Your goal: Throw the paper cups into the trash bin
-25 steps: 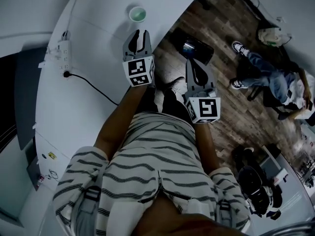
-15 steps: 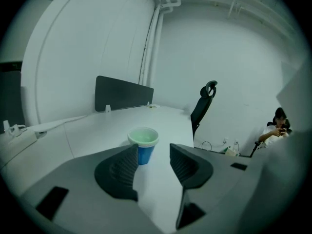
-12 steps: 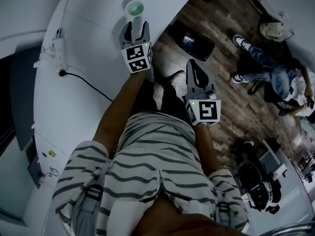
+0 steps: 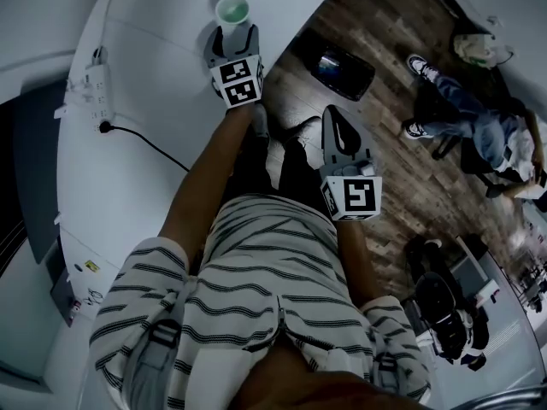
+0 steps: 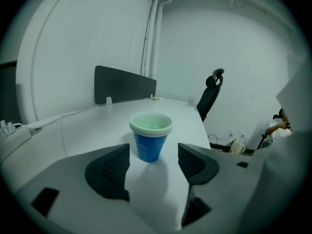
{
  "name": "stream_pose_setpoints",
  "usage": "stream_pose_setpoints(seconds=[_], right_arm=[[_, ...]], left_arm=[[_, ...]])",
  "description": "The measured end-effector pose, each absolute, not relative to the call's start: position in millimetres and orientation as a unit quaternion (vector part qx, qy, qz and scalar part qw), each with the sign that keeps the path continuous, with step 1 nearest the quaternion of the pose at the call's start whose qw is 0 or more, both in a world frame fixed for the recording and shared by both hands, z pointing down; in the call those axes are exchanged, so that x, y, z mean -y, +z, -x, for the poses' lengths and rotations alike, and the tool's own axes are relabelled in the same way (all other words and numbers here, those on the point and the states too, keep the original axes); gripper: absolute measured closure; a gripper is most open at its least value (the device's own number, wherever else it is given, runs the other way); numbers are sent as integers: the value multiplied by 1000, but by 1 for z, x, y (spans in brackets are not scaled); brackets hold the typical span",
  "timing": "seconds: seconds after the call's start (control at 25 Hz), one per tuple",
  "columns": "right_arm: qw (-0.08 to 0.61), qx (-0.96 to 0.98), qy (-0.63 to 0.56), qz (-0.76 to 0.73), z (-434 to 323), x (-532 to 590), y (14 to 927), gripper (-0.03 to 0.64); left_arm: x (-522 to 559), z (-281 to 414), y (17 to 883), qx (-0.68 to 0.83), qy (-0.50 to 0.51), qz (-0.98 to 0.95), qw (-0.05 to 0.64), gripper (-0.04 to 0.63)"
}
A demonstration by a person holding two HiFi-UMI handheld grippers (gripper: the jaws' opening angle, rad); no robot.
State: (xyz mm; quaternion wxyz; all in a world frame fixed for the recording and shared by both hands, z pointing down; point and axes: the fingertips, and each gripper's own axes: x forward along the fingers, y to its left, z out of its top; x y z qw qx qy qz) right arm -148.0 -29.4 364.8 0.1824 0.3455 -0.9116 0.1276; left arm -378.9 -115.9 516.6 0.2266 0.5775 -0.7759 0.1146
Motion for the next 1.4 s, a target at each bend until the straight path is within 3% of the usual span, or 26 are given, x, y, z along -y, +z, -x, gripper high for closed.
stream_pose_setpoints(seconds=[0.56,0.8,1.4], right_arm=[[192,903,137,-358,142,28,376,601],[196,901,135,-363,140,28,378,601],[181,898,127,-380,130,28,368,601]], left_arm=[[142,395,532,776,124,-573,232,291],[141,400,535,781,122,-570,225,322],[135,388,490,771,110,-594,202,344]])
